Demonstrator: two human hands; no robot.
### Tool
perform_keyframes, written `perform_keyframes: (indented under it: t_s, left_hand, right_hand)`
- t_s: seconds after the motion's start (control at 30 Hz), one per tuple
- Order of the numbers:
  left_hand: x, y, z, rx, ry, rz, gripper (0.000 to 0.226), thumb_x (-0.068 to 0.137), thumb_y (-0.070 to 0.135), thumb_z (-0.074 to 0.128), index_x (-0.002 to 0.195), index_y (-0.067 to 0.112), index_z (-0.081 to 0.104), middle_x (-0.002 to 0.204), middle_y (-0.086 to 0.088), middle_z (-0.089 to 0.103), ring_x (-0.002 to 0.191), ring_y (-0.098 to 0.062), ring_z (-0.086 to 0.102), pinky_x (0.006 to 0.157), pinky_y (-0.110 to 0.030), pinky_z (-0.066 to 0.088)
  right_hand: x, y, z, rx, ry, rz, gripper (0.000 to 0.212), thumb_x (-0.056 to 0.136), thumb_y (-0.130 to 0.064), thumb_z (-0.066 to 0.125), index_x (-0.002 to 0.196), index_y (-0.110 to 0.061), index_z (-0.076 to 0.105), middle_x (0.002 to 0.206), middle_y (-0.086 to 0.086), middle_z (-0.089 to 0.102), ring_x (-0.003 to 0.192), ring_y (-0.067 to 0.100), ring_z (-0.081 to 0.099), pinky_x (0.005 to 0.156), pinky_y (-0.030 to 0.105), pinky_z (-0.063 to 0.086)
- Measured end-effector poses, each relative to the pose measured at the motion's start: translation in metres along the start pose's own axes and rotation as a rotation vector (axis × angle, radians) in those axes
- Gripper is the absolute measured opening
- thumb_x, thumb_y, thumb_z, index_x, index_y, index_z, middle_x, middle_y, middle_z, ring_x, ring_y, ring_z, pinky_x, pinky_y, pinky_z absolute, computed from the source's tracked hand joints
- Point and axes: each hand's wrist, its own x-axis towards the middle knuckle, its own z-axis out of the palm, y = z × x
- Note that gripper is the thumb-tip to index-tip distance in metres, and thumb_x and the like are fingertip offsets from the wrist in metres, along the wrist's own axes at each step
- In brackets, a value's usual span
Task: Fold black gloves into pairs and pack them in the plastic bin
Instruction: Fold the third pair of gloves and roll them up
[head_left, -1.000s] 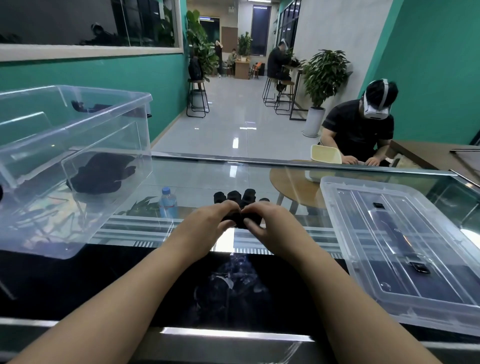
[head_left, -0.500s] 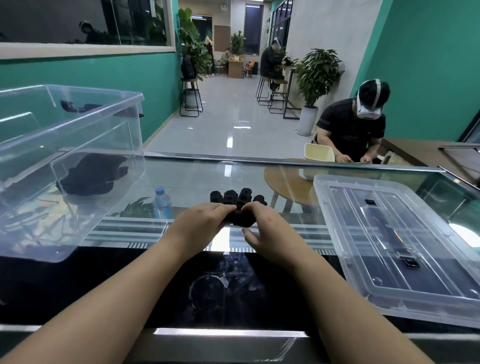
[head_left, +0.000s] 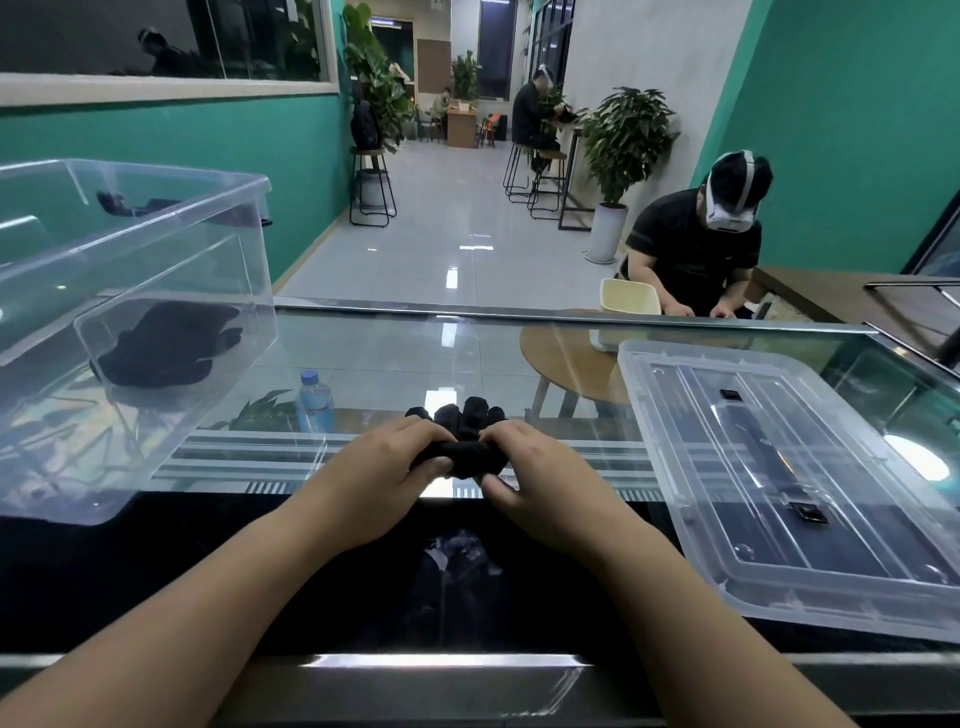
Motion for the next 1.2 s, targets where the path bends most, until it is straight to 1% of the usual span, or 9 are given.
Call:
perform_keyframes:
  t_s: [0.13, 0.3, 0.47, 0.7, 0.77, 0.9, 0.97, 1.07, 1.2]
  left_hand:
    - [0.005, 0.003, -0.001, -0.009, 0.051, -0.108, 0.019, 0.094, 0.025, 0.049, 0.108, 0.019, 0.059, 0.091, 0.008, 0.06, 0.082, -0.012, 0.056, 0.069, -0.018, 0.041]
    - [0.026, 0.007, 0.001, -0.06, 0.109, -0.294, 0.023, 0.095, 0.032, 0.046, 0.104, 0.015, 0.058, 0.088, 0.005, 0.059, 0.084, -0.015, 0.056, 0.072, -0.025, 0.038]
    - [0.052, -0.002, 0.01, 0.053, 0.077, -0.467, 0.032, 0.097, 0.036, 0.039, 0.084, 0.011, 0.055, 0.073, 0.0, 0.054, 0.076, -0.022, 0.051, 0.062, -0.029, 0.033]
    - [0.064, -0.002, 0.019, 0.288, 0.153, -0.497, 0.037, 0.096, 0.036, 0.04, 0.101, 0.003, 0.056, 0.107, -0.016, 0.055, 0.091, -0.033, 0.056, 0.068, -0.035, 0.037]
    - [0.058, -0.001, 0.018, 0.368, 0.149, -0.558, 0.044, 0.094, 0.045, 0.04, 0.107, 0.004, 0.05, 0.11, -0.015, 0.053, 0.098, -0.034, 0.054, 0.067, -0.037, 0.036]
    - [0.056, 0.003, 0.0, 0.424, -0.07, -0.766, 0.06, 0.088, 0.06, 0.04, 0.082, 0.001, 0.051, 0.068, -0.008, 0.051, 0.074, -0.031, 0.056, 0.059, -0.031, 0.036]
    - [0.063, 0.007, -0.009, 0.314, -0.195, -0.756, 0.054, 0.092, 0.05, 0.045, 0.062, 0.005, 0.043, 0.055, -0.006, 0.045, 0.053, -0.022, 0.049, 0.046, -0.026, 0.037]
    - [0.073, 0.019, -0.022, 0.138, -0.318, -0.806, 0.039, 0.093, 0.037, 0.05, 0.076, 0.003, 0.042, 0.061, -0.005, 0.046, 0.048, -0.014, 0.044, 0.022, -0.014, 0.03]
    - [0.07, 0.016, -0.026, -0.152, -0.289, -0.864, 0.028, 0.093, 0.025, 0.054, 0.077, 0.004, 0.044, 0.066, -0.008, 0.048, 0.049, -0.014, 0.047, 0.023, -0.011, 0.03]
  right_hand:
    - [-0.001, -0.002, -0.005, 0.051, 0.022, 0.046, 0.026, 0.095, -0.034, 0.045, 0.117, -0.021, 0.048, 0.105, 0.003, 0.065, 0.093, 0.023, 0.06, 0.078, 0.037, 0.048]
    - [0.018, -0.005, 0.0, 0.143, 0.076, 0.246, 0.033, 0.097, -0.035, 0.04, 0.118, -0.013, 0.051, 0.108, 0.007, 0.064, 0.096, 0.023, 0.058, 0.078, 0.034, 0.046]
    - [0.051, 0.0, 0.008, 0.207, 0.078, 0.453, 0.036, 0.096, -0.033, 0.037, 0.107, -0.007, 0.058, 0.086, 0.005, 0.058, 0.078, 0.022, 0.055, 0.063, 0.03, 0.039]
    - [0.071, 0.0, 0.016, 0.061, 0.078, 0.561, 0.04, 0.097, -0.036, 0.039, 0.119, -0.004, 0.048, 0.12, 0.016, 0.049, 0.092, 0.032, 0.057, 0.07, 0.033, 0.039]
    - [0.07, -0.002, 0.013, 0.027, 0.074, 0.616, 0.041, 0.096, -0.039, 0.042, 0.116, -0.004, 0.048, 0.116, 0.015, 0.052, 0.092, 0.03, 0.056, 0.068, 0.032, 0.038]
    - [0.077, -0.005, 0.006, -0.053, -0.066, 0.606, 0.027, 0.096, -0.036, 0.044, 0.087, -0.012, 0.053, 0.093, 0.01, 0.058, 0.086, 0.029, 0.056, 0.065, 0.031, 0.039]
    - [0.081, -0.009, 0.001, -0.033, -0.146, 0.575, 0.02, 0.096, -0.029, 0.048, 0.092, -0.011, 0.055, 0.101, 0.013, 0.062, 0.099, 0.03, 0.062, 0.06, 0.029, 0.04]
    - [0.081, -0.011, -0.006, 0.002, -0.229, 0.527, 0.024, 0.095, -0.027, 0.048, 0.084, -0.006, 0.05, 0.081, 0.01, 0.055, 0.095, 0.03, 0.06, 0.06, 0.028, 0.037]
    - [0.073, -0.003, -0.012, 0.156, -0.159, 0.505, 0.026, 0.089, -0.021, 0.056, 0.079, 0.002, 0.055, 0.076, 0.013, 0.056, 0.078, 0.025, 0.051, 0.053, 0.025, 0.037]
